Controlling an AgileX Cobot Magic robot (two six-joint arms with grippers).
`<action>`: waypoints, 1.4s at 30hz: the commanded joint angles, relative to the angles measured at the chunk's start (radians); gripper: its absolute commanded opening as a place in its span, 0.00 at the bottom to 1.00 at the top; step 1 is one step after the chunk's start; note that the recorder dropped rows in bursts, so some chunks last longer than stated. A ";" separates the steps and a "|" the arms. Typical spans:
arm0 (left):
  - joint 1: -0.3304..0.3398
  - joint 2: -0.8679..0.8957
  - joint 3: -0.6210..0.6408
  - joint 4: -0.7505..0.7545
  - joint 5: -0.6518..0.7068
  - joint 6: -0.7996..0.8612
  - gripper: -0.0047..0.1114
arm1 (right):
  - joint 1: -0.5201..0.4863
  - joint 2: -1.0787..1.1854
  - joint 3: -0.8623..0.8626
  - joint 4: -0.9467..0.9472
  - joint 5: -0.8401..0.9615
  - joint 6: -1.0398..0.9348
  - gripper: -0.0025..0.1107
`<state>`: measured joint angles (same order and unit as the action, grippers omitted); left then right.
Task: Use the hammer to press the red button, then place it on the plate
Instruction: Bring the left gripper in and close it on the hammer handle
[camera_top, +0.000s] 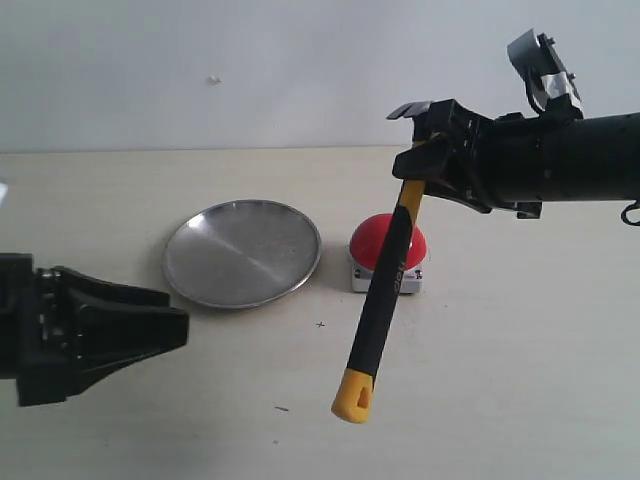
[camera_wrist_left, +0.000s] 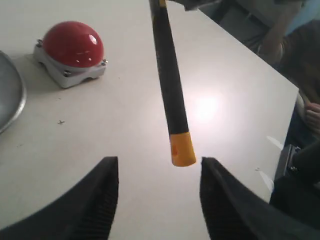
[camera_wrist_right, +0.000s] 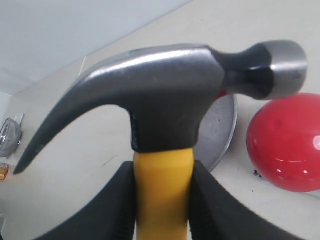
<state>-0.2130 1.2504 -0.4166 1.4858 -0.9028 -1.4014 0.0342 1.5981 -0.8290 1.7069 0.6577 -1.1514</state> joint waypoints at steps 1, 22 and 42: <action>-0.189 0.149 -0.148 0.006 0.107 -0.071 0.50 | 0.002 -0.016 -0.025 0.037 0.015 0.013 0.02; -0.512 0.578 -0.556 0.095 0.347 -0.315 0.59 | 0.002 -0.016 -0.025 0.037 -0.027 -0.005 0.02; -0.554 0.647 -0.638 0.114 0.453 -0.394 0.59 | 0.002 -0.016 -0.025 0.037 -0.018 -0.006 0.02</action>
<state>-0.7621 1.8985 -1.0426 1.6115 -0.4625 -1.7864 0.0342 1.5981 -0.8387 1.7097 0.6071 -1.1410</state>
